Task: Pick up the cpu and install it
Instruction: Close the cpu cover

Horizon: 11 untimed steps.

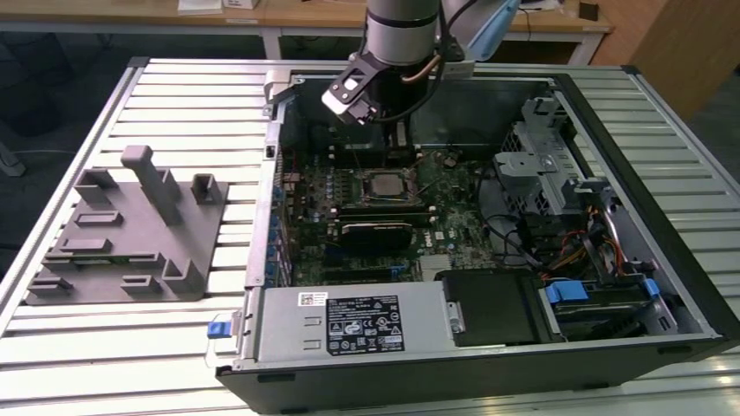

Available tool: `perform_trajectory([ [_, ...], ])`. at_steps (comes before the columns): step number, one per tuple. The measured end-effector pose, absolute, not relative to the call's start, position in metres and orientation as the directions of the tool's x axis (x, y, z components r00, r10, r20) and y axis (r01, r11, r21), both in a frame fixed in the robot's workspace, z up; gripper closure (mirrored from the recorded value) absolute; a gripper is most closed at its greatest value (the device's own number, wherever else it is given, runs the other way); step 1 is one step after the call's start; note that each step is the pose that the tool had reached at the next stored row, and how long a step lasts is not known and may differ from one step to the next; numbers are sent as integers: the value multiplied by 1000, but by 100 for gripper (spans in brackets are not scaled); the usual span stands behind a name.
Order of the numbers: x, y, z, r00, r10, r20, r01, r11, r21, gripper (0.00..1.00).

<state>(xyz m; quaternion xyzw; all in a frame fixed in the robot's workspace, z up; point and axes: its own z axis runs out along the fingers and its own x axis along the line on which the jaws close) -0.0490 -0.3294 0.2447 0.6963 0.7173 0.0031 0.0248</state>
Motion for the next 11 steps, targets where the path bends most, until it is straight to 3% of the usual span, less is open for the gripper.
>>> perform_trajectory([
  [11,-49,-329,256,-29,999,-31,999,30,39,89],
])
